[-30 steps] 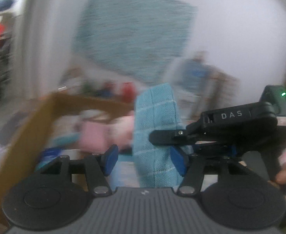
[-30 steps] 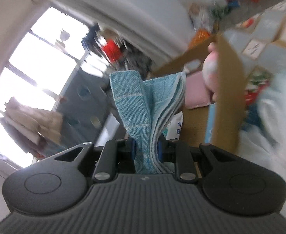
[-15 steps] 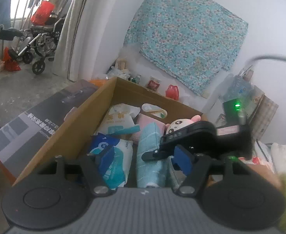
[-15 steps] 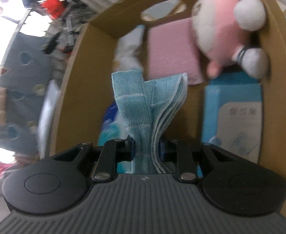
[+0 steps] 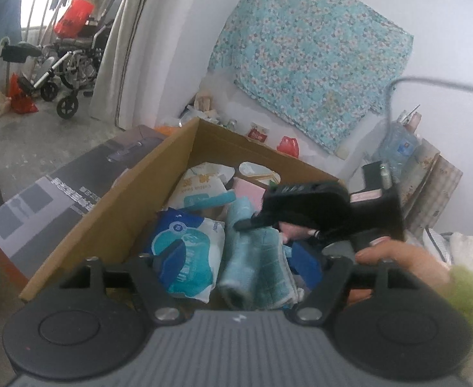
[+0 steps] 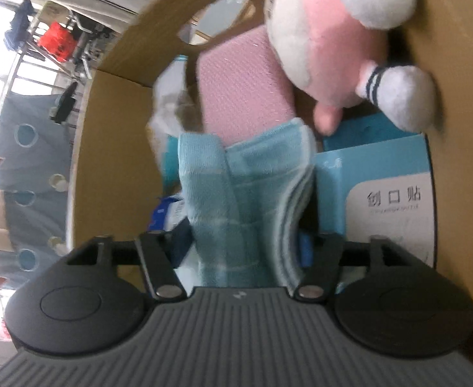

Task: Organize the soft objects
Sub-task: 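Open the right gripper to drop the towel into the box, then reach the right gripper to the orange-striped white cloth on the mat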

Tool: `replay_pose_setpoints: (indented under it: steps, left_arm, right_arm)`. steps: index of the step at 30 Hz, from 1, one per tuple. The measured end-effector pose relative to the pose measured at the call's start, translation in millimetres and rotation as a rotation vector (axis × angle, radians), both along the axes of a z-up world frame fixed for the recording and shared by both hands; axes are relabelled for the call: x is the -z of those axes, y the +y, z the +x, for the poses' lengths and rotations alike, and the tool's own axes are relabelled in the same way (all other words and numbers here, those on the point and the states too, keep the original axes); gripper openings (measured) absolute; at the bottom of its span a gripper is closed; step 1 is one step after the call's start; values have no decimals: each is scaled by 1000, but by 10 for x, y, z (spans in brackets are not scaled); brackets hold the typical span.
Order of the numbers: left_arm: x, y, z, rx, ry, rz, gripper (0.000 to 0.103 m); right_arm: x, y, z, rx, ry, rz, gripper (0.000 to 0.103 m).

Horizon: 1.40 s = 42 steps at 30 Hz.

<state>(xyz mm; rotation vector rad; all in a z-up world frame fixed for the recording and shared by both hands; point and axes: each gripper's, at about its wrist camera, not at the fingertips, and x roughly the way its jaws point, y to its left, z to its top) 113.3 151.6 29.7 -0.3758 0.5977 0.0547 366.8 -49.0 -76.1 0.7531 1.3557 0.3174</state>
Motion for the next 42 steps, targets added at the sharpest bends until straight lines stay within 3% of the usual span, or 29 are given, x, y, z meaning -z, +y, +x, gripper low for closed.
replay_pose_setpoints:
  steps: [5,13,17,22,26,29,34,38,42]
  left_arm:
    - [-58,-5,-85,-9,-16,-5,74]
    - [-197,-96,-257,7,-49,12,77]
    - [-277,-206,-329,48,-79,12,80]
    - [-381,-523,-413,176,-118,18,87]
    - [-441,-875,-452,315,-146,44,94]
    - [-486,-1236,-476,439,-175,88,99]
    - [-475,-1893,-527,614,-205,139,101]
    - [-322,-2386,-595,719,-201,184,101]
    - [-75,-2862,-671,777,-184,261,101]
  right_arm:
    - [-377,-72,-133,-5,-85,-30,80]
    - [-833,-483,-411,15,-157,106,80]
    - [-1081,-952,-663,29,-200,244,80]
    - [-1355,-1705,-1121,54,-308,364,80]
    - [-1477,-2519,-1693,145,-440,361,82]
    - [-1446,-3150,-2206,262,-512,302,85]
    - [-1050,-3887,-2849,443,-444,243,86]
    - [-726,-4149,-3128,522,-398,225,86]
    - [-569,-4205,-3196,526,-398,213,86]
